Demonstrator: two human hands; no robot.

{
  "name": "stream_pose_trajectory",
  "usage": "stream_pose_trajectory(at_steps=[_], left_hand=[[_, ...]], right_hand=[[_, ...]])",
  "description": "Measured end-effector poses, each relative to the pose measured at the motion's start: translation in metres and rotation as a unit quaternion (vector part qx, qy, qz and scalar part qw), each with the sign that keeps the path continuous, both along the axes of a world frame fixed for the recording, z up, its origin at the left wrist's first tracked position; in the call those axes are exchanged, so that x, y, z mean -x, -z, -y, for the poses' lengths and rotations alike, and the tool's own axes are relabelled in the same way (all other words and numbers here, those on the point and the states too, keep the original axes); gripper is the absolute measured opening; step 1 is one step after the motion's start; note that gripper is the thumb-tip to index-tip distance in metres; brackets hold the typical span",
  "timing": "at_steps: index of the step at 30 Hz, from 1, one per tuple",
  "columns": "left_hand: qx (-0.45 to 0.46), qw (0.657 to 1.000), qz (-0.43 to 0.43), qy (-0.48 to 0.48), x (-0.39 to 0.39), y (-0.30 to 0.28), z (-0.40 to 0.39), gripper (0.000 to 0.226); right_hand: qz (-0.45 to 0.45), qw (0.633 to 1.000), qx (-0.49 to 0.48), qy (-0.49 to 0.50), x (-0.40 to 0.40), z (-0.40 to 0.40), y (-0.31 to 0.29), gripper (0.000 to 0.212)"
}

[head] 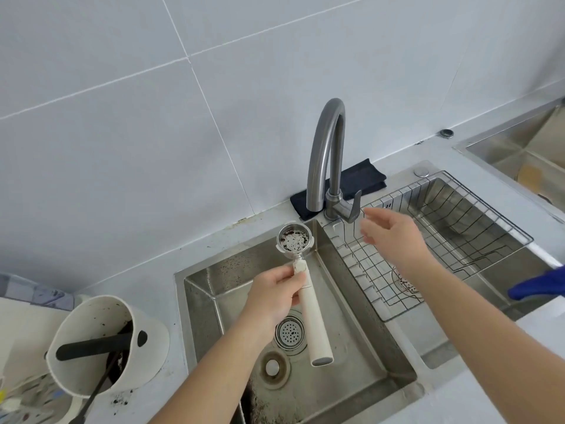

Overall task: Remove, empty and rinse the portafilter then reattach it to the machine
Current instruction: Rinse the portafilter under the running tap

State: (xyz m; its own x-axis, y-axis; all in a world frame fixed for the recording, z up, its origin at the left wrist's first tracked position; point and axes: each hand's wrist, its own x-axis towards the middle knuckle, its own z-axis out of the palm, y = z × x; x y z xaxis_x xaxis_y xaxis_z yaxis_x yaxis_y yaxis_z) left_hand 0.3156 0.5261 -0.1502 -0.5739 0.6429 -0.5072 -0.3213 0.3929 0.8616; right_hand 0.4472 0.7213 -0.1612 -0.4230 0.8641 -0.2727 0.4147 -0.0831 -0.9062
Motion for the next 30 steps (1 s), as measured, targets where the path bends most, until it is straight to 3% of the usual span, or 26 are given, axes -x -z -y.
stream_pose_trajectory(at_steps=[6,10,14,30], left_hand=[[-0.008,1.000,-0.002,0.014,0.003,0.003,-0.002,0.010],[-0.016,1.000,0.005,0.011,0.005,0.005,-0.003,0.010],[-0.017,1.000,0.002,0.018,0.006,0.007,-0.004,0.013],[-0.014,0.999,0.034,0.031,0.001,0.014,-0.009,0.012]], right_hand=[[0.098,0.982,-0.161,-0.030,0.038,-0.046,0.000,0.045],[0.141,0.965,-0.218,-0.031,0.055,-0.058,0.001,0.031],[0.167,0.957,-0.234,-0.032,0.059,-0.063,0.003,0.015],[0.171,0.948,-0.263,-0.059,0.056,-0.066,0.016,0.006]])
